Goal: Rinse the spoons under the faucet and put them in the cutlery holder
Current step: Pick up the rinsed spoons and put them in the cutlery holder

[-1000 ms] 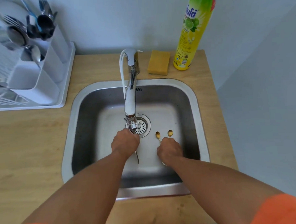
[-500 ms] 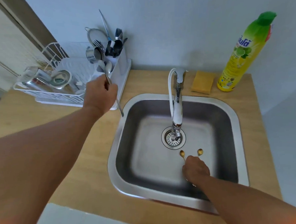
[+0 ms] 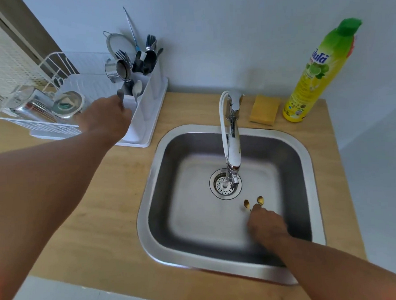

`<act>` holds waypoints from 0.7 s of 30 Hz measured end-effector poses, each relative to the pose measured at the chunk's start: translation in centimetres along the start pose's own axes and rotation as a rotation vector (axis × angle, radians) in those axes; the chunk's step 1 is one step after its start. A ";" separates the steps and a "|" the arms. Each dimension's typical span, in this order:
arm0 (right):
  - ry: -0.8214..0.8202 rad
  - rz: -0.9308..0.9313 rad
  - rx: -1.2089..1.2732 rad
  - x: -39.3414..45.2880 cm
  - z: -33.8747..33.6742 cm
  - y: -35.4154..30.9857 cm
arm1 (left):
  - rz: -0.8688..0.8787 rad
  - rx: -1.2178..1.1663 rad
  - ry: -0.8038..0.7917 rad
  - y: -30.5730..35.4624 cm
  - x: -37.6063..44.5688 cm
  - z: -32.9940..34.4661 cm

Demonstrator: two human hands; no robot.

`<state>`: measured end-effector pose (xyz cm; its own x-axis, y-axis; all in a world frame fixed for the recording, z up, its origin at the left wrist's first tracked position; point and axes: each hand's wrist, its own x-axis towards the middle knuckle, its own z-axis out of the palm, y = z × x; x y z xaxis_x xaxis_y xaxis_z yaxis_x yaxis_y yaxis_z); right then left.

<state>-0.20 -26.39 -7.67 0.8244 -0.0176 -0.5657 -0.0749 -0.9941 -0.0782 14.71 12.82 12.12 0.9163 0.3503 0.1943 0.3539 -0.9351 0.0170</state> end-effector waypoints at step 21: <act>0.513 -0.488 0.746 -3.2 -8.6 -18.1 | 0.227 -0.491 0.045 -2.9 -4.9 0.7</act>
<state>3.36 -9.26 2.60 0.9858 0.1527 0.0694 0.1472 -0.5892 -0.7945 9.34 13.82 10.45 0.9469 0.1439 0.2876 0.0090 -0.9058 0.4236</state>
